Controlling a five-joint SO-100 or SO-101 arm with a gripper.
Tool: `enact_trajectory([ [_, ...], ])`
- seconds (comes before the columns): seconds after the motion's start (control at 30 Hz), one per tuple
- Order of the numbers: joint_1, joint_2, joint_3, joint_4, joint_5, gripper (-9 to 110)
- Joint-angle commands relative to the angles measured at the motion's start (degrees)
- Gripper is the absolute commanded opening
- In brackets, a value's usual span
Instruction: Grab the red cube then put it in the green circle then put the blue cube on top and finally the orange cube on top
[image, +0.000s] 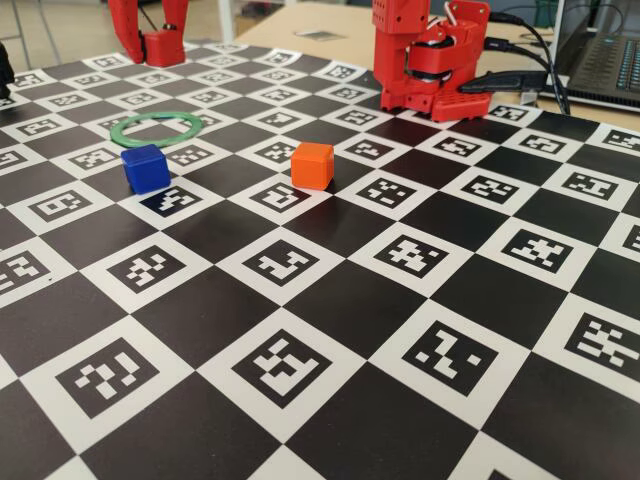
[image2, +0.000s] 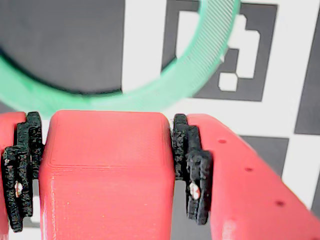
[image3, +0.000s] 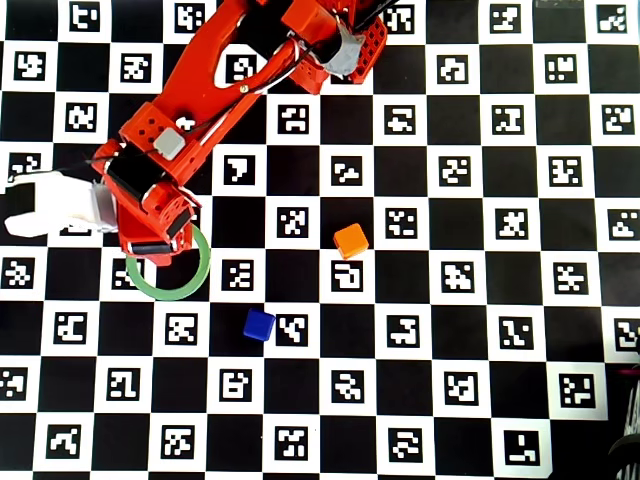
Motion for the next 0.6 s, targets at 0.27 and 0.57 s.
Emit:
enact_trajectory([
  [0.27, 2.1, -2.3, -6.0, -5.4, 0.2, 4],
  [0.57, 2.7, -2.9, -3.2, -10.3, -0.2, 4],
])
